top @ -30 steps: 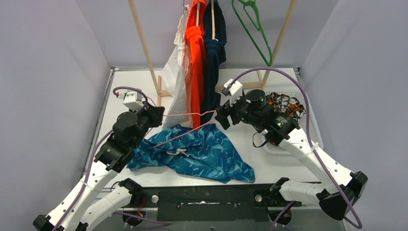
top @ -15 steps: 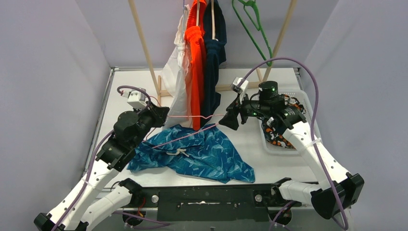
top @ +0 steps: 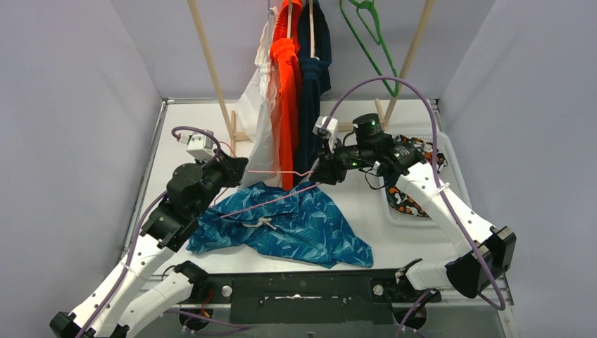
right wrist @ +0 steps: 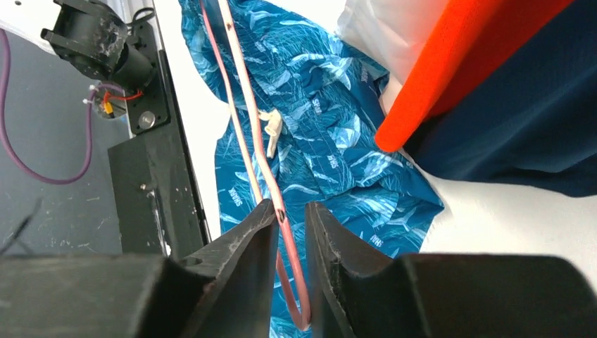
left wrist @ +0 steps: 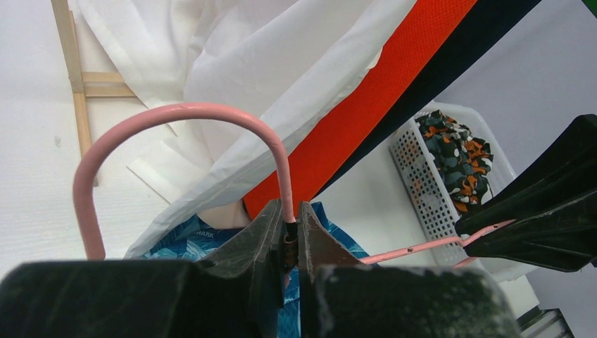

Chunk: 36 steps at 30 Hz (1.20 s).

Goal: Remove the shorts from the hanger

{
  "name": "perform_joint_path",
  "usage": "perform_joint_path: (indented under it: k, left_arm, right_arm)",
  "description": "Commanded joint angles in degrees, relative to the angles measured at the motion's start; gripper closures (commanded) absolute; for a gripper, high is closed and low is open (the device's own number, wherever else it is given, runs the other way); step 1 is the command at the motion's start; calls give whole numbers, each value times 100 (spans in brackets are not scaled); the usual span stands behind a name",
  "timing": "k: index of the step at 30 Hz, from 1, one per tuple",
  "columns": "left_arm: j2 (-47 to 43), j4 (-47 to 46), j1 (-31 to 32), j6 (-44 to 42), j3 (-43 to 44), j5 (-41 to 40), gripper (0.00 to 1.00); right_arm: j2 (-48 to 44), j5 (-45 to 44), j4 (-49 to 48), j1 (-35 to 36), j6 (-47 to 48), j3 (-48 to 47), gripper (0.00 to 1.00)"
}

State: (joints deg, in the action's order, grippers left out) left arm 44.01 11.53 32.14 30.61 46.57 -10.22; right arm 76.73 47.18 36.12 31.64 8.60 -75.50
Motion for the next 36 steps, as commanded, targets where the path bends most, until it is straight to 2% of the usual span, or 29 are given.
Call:
perform_joint_path:
  k: [1,2,4,8,10,12,15,17,20,27,33,36]
  left_arm:
    - [-162,-340,-26,-64,80,28,100]
    - [-196,-361,-24,-64,55,16,100]
    - [-247,-395,-24,-39,-27,-73,100]
    - [-296,-564,-25,3,-135,121,99]
    - [-247,-672,-28,-212,-70,643,64]
    - [-141,-534,-28,-504,128,968,39]
    - [-129,-158,-26,-851,413,1024,27]
    - [-233,-63,-27,-985,454,1031,23]
    - [-556,141,-22,-641,367,232,23]
    - [-1533,33,-19,-351,-239,-960,22]
    - [-1518,276,-24,-433,-515,-1193,21]
    - [-1520,101,-24,-502,-763,-1081,19]
  right_arm:
    - [-125,-30,135,-57,222,-165,81]
    - [-150,-44,171,-67,263,-151,84]
    - [-234,-322,211,-70,248,-161,98]
    - [-652,-733,188,-127,65,-46,100]
    - [-842,-686,338,-103,127,-67,100]
    - [-1038,-849,534,-100,174,-78,100]
    - [-1252,-1242,995,-65,98,-220,100]
    - [-1370,-1331,1261,-59,94,-330,100]
    - [-1585,-1519,1519,-61,72,-383,100]
    - [-2025,-1703,1969,-60,-31,-517,100]
    - [-2175,-2000,2480,-61,-455,-919,100]
    - [-2171,-2614,2966,-62,-915,-1227,100]
